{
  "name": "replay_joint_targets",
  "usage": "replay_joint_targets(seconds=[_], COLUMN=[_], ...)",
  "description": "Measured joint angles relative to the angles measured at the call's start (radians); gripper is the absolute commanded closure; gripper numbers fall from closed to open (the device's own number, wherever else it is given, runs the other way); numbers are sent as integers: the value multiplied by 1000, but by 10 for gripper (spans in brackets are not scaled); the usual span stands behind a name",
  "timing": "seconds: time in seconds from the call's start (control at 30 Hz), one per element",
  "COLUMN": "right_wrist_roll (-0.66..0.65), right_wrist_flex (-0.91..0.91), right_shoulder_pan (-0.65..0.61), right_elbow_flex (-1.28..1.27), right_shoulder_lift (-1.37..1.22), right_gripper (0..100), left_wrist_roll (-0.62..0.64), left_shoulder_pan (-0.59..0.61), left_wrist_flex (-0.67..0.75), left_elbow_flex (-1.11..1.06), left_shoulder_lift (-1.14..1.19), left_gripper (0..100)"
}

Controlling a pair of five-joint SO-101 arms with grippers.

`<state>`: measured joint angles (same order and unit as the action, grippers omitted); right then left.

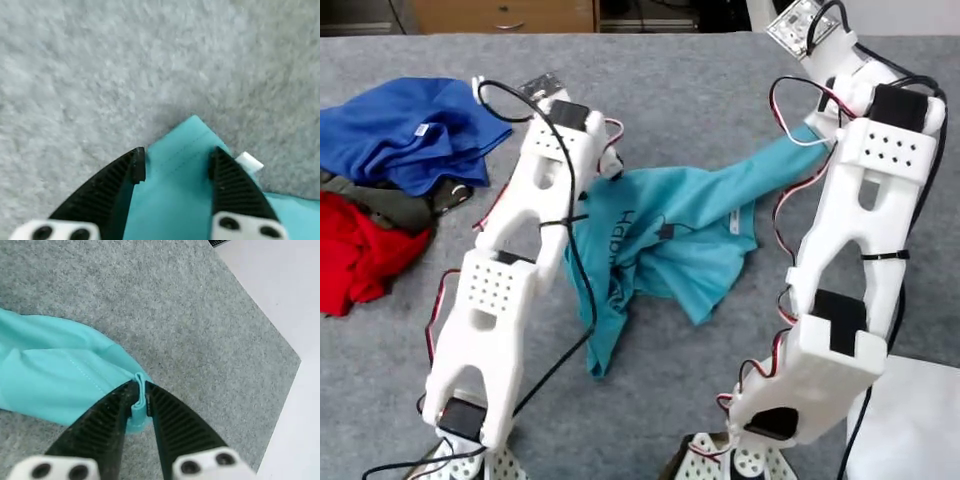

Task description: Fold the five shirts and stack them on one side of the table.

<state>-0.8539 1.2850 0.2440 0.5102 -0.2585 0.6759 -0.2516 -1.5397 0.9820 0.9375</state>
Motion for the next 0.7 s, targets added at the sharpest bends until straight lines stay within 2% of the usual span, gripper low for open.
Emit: replay_joint_targets(seconds=[0.23,0.43,0.7], right_wrist_roll=[0,0,0], right_wrist_flex=[0,0,0], right_shoulder_pan=[0,0,0], right_elbow_flex=[0,0,0], right_shoulder_lift=[0,0,0], right_gripper=[995,995,995], left_wrist_roll=[0,0,0], left_shoulder_pan=[-31,-31,-28], left_wrist_flex=[-48,-48,-54], left_elbow_flex=[126,153,172], left_shoulder_lift=[77,81,81], left_gripper=[823,952,958])
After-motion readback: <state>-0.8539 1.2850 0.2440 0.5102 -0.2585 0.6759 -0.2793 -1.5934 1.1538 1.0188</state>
